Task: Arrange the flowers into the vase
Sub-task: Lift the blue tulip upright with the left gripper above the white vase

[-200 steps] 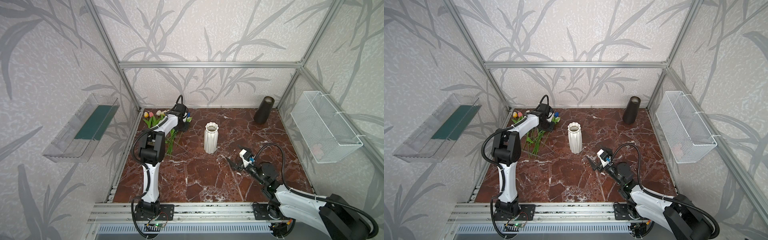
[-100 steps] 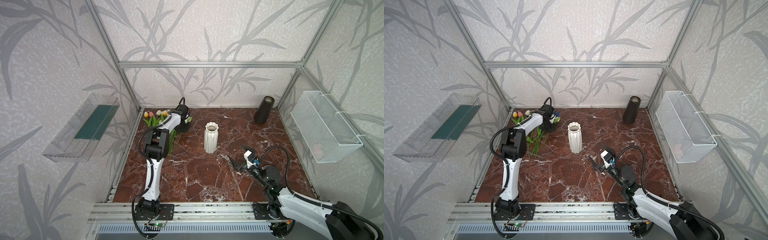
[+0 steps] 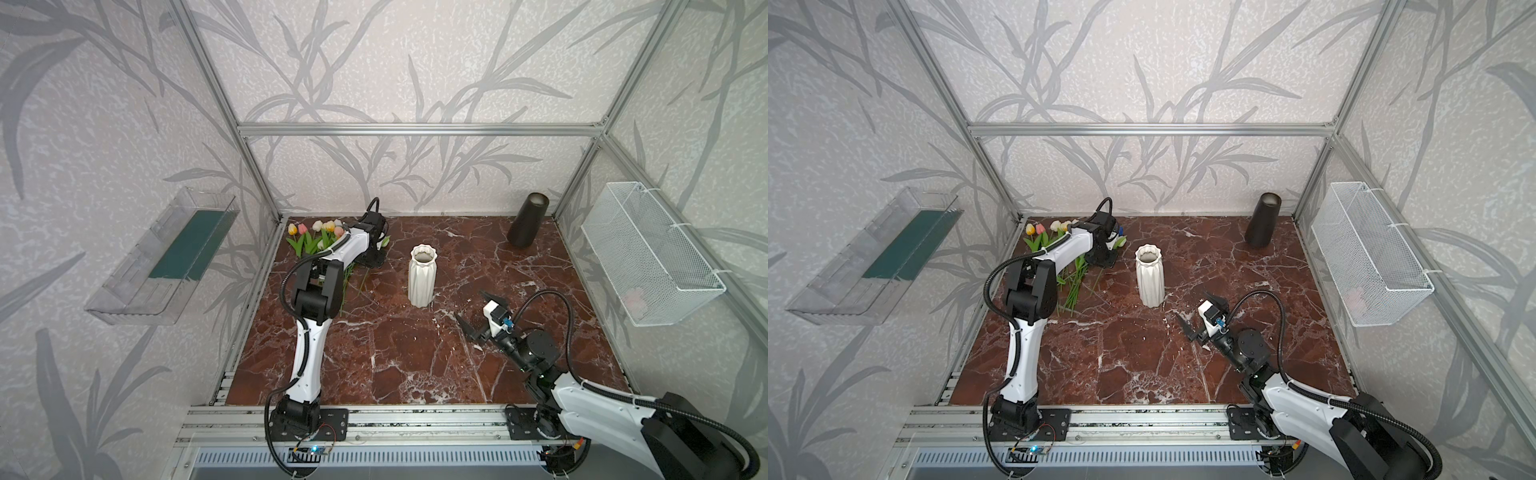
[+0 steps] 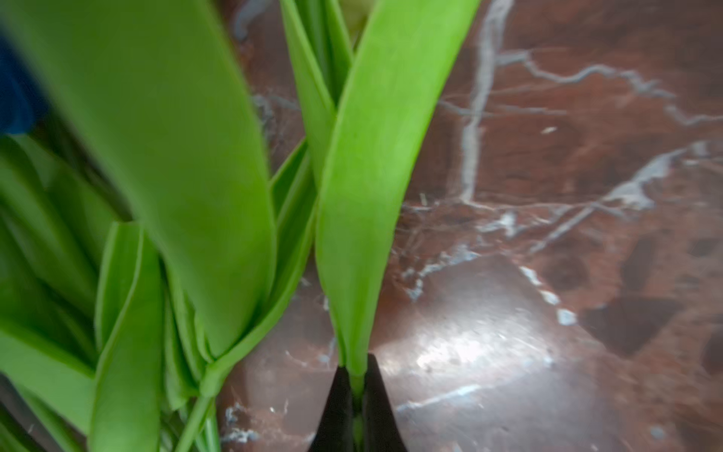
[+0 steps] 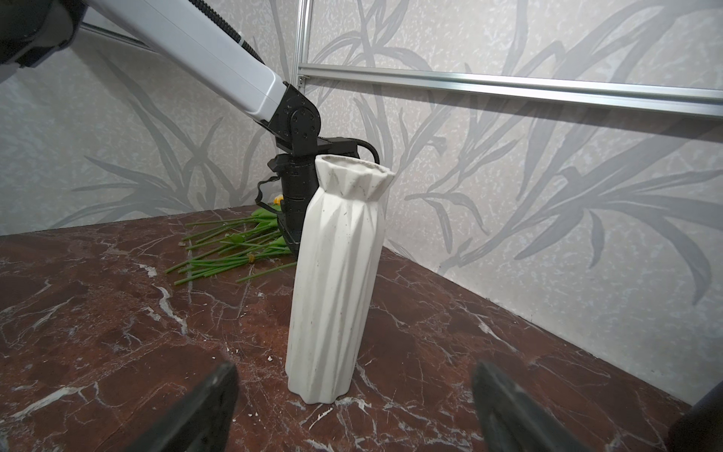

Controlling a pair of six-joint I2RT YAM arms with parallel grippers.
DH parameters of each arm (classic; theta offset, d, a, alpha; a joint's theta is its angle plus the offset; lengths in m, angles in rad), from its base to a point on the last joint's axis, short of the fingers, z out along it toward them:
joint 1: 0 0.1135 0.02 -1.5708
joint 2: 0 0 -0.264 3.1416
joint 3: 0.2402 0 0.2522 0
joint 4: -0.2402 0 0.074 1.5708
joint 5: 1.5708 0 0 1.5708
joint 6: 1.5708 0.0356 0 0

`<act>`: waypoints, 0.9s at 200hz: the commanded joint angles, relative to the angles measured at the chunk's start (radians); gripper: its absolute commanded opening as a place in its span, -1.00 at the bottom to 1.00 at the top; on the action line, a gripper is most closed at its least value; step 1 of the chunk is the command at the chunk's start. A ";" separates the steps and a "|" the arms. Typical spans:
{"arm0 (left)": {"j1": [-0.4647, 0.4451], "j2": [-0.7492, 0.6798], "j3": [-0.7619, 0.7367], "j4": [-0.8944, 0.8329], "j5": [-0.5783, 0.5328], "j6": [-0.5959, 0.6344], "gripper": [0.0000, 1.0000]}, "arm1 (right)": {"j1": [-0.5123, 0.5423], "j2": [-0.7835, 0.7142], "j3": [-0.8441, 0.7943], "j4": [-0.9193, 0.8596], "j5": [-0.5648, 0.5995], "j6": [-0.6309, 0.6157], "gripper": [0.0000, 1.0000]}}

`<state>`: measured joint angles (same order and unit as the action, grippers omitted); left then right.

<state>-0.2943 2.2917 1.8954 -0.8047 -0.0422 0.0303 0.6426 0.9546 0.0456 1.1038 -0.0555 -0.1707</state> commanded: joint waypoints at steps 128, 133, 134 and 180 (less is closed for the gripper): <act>-0.023 -0.858 -0.696 0.856 0.347 -0.133 -1.00 | 0.005 -0.007 -0.006 0.046 0.022 0.010 0.88; -0.027 -0.883 -0.728 0.910 0.367 -0.144 -1.00 | 0.005 -0.005 -0.007 0.055 0.020 0.012 0.88; -0.027 -0.887 -0.733 0.915 0.370 -0.146 -1.00 | 0.005 -0.005 -0.009 0.057 0.019 0.011 0.88; -0.109 -1.063 -0.850 1.195 0.486 -0.154 -1.00 | 0.005 -0.071 0.004 0.001 -0.040 0.012 0.91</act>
<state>-0.3622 1.3190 1.0775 0.1173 0.3347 -0.1097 0.6426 0.9325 0.0456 1.1065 -0.0631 -0.1654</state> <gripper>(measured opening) 0.048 0.952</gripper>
